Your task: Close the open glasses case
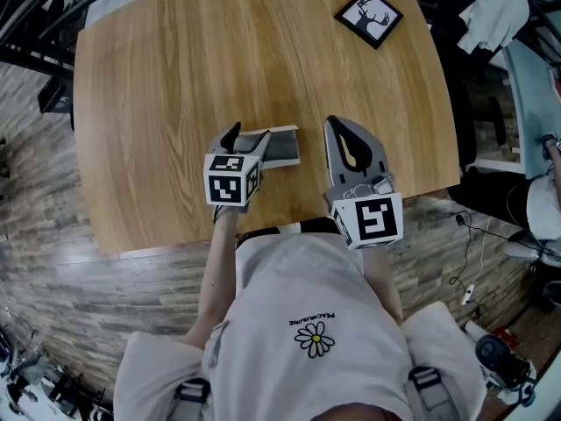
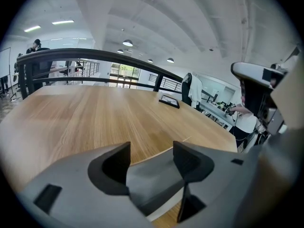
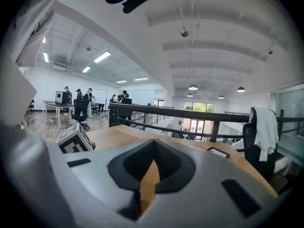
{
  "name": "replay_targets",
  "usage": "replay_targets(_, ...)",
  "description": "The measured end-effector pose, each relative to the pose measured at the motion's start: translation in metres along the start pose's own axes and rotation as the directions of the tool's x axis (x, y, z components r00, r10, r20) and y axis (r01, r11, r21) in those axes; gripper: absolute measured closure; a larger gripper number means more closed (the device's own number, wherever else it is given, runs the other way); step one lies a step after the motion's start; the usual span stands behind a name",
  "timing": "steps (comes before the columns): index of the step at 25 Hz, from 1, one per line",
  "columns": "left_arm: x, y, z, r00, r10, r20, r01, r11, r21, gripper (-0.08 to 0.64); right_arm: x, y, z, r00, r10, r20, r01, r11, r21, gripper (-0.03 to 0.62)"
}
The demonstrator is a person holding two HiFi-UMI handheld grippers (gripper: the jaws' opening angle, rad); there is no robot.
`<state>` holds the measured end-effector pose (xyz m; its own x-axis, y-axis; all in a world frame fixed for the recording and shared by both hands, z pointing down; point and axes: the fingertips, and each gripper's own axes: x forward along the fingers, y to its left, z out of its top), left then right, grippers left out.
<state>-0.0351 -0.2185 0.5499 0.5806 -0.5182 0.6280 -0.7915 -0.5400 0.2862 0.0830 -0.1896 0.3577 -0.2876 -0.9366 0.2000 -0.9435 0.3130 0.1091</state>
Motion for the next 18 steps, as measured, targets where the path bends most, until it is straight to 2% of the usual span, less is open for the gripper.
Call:
replay_targets(10, -0.008, -0.010, -0.011, 0.999, -0.008, -0.034, 0.008, 1.000, 0.008, 0.284, 0.005, 0.008, 0.002, 0.999, 0.044, 0.027, -0.044, 0.999, 0.013, 0.584)
replay_targets(18, -0.015, -0.018, -0.022, 0.999, 0.014, -0.049, -0.014, 1.000, 0.011, 0.281, 0.013, 0.015, 0.001, 0.995, 0.094, 0.034, -0.094, 0.995, 0.021, 0.584)
